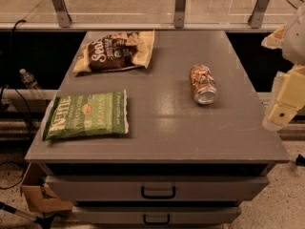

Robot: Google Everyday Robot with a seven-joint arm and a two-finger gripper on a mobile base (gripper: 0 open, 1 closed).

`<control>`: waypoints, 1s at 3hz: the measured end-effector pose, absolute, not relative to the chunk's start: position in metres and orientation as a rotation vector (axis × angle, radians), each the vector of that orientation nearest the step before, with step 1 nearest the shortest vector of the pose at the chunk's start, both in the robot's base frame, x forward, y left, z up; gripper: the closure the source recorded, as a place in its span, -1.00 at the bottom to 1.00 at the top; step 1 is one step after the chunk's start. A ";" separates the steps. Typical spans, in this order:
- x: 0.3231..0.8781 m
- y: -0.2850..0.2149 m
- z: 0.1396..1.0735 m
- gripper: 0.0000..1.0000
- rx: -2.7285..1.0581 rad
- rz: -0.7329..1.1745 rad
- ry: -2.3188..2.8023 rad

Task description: Place orange can upright

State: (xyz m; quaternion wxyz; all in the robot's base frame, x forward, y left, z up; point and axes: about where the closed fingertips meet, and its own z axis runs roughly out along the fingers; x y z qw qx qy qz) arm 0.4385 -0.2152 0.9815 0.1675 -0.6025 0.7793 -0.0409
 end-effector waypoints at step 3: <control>0.504 -0.202 0.950 -1.00 -1.535 -0.085 2.453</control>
Offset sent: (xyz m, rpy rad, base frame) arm 0.0638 0.0227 -0.0348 0.0718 0.0853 -0.2806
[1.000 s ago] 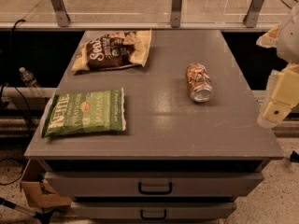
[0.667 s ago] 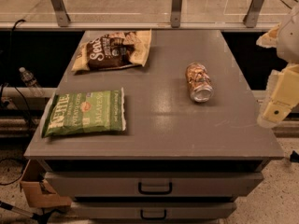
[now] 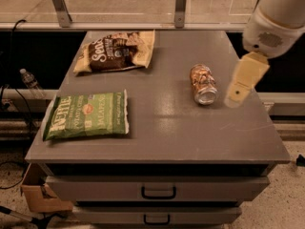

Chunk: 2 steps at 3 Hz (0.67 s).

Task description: Place orange can upright

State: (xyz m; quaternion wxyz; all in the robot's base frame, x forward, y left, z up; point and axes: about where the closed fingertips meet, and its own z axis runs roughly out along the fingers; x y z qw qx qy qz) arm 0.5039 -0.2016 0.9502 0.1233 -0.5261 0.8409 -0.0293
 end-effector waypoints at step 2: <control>0.599 -0.172 0.910 -1.00 -1.179 -0.066 2.794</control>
Offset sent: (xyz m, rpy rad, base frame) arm 0.1148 0.0434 -0.0593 -0.0730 0.3212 -0.6605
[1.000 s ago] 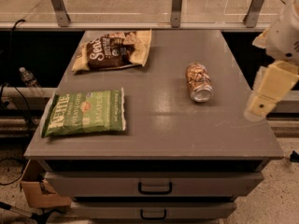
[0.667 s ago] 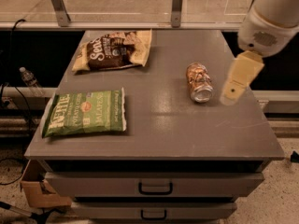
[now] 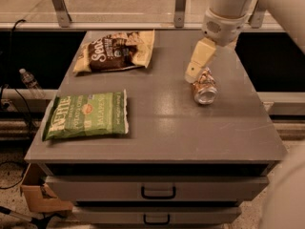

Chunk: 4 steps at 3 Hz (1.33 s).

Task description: Place orange can upright

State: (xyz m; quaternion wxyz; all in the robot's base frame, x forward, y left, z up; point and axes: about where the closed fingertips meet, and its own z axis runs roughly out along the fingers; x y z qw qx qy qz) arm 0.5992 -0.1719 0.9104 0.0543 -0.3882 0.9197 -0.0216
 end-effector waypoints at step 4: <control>0.621 -0.182 0.859 -1.00 -0.291 0.036 3.113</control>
Offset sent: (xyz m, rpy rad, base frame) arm 0.0035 -0.0096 -0.0268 -0.1101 0.1952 -0.6245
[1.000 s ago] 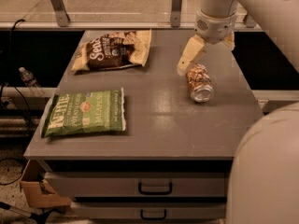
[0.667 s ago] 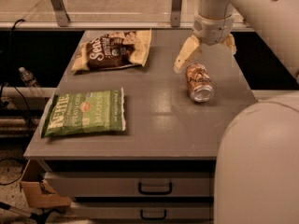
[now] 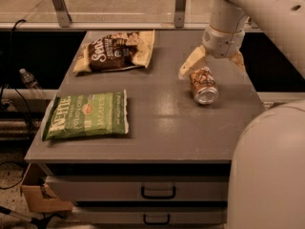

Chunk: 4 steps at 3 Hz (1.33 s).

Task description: Place orange can upright

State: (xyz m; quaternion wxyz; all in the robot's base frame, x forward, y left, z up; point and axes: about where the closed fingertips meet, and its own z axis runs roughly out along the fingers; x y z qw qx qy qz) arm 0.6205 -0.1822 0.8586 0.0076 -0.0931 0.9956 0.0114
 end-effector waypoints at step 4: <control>0.625 -0.156 0.842 0.74 -0.392 0.041 3.139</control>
Offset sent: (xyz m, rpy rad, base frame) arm -0.0268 0.0071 -0.0238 -0.0300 0.2004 -0.0232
